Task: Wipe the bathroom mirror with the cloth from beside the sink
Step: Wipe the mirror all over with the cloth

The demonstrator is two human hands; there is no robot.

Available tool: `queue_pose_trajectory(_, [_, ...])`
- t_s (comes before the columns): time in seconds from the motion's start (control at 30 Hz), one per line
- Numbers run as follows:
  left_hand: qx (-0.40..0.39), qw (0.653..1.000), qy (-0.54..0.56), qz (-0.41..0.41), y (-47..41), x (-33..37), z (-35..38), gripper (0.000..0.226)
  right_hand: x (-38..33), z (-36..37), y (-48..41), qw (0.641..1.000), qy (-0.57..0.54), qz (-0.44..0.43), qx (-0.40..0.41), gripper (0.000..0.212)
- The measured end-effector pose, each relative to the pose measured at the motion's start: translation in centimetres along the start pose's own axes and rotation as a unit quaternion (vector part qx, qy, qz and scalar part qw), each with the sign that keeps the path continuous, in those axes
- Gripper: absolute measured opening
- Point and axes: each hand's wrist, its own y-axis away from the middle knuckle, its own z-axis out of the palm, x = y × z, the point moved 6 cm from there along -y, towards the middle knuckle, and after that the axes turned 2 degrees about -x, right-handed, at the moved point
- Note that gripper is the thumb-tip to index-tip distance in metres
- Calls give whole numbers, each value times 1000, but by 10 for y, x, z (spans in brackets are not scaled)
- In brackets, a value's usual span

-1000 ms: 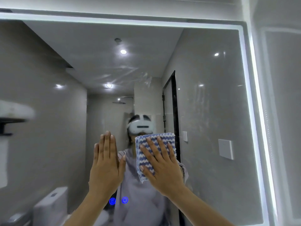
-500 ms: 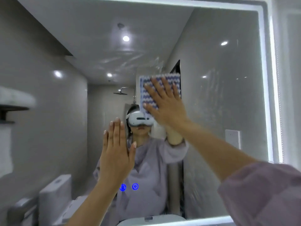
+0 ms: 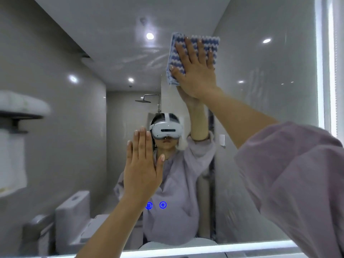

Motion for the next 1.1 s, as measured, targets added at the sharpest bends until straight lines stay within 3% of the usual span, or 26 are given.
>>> queue_pose_trajectory(0.13, [-2,1000,-5,-3,0,0,2,68,-28,9,12,1000,2,-10,4,68])
queue_pose_trajectory(0.37, [2,1000,-3,-5,0,-1,2,69,-110,26,20,988,31,-145,-38,67])
queue_pose_trajectory(0.6, [2,1000,-12,-1,1,-1,1,69,-104,24,20,985,43,-166,-28,69])
queue_pose_trajectory(0.8, [9,1000,0,1,1,-1,-3,69,-61,23,13,992,40,-117,-8,71])
queue_pose_trajectory(1.1, [14,1000,-2,6,1,-2,3,69,82,-1,13,999,-5,44,13,68])
